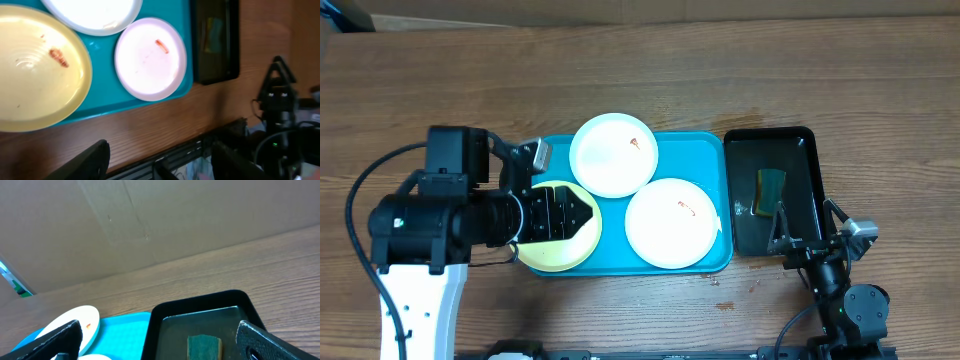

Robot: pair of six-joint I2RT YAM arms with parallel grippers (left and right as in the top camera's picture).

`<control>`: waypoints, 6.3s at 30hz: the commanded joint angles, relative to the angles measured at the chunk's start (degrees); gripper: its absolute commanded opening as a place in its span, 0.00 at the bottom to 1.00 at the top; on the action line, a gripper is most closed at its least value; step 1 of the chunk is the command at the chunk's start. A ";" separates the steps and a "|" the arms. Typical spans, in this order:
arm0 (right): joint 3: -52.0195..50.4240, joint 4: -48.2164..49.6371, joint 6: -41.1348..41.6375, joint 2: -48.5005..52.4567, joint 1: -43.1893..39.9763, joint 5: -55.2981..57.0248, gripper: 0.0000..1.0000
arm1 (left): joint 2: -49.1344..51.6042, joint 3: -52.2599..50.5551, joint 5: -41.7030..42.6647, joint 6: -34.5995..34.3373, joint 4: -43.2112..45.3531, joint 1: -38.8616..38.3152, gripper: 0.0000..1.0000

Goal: Clean dirty plates on tray and stack at the side

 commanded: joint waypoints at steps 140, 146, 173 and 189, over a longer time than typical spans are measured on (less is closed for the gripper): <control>39.32 -15.15 0.04 88.98 -0.07 2.08 0.57 | 32.24 -24.52 -36.50 -26.84 45.75 -33.03 0.51; 43.10 -20.59 0.00 88.96 -0.07 2.10 0.48 | 32.24 -24.52 -37.59 -26.86 45.77 -33.00 0.46; 63.69 -54.47 -0.42 88.65 -0.07 2.64 0.04 | 32.24 -24.52 -37.73 -26.88 45.38 -33.03 0.04; 65.59 -60.76 0.24 88.48 0.26 -0.31 0.04 | 32.24 -24.52 -37.70 -26.88 45.35 -33.03 0.04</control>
